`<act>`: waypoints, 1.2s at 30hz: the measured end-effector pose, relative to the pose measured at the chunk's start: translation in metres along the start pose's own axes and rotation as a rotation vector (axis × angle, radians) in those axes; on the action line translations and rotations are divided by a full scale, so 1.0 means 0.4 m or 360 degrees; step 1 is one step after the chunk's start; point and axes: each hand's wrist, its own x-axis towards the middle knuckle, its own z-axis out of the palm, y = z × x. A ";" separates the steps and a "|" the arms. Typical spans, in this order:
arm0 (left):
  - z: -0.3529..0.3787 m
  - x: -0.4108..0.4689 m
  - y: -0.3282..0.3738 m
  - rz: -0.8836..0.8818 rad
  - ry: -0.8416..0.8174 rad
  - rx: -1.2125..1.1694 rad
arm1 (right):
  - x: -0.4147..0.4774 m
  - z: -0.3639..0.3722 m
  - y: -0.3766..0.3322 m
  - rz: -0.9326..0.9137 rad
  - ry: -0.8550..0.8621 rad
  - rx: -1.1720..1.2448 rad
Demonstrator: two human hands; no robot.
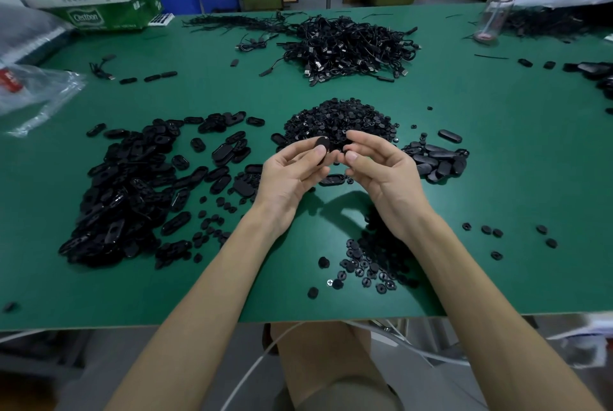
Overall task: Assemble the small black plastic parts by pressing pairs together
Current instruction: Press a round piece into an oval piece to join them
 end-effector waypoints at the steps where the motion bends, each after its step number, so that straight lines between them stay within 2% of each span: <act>1: -0.001 0.001 -0.001 0.0018 0.0011 -0.0004 | 0.000 0.000 -0.001 0.0004 -0.0001 0.0006; 13: 0.001 0.002 -0.003 0.0023 0.0049 -0.0095 | -0.004 0.005 -0.004 -0.0027 0.0036 -0.0113; 25: 0.006 0.002 -0.005 0.0020 0.0047 0.0135 | -0.001 0.002 0.000 -0.0071 0.0237 -0.0218; 31: 0.003 0.006 -0.009 0.0046 0.0109 0.0159 | 0.000 0.000 0.000 -0.0050 0.0237 -0.0226; 36: 0.003 0.005 -0.018 0.0123 -0.0003 0.0209 | -0.001 -0.001 0.000 -0.0047 0.0210 -0.0200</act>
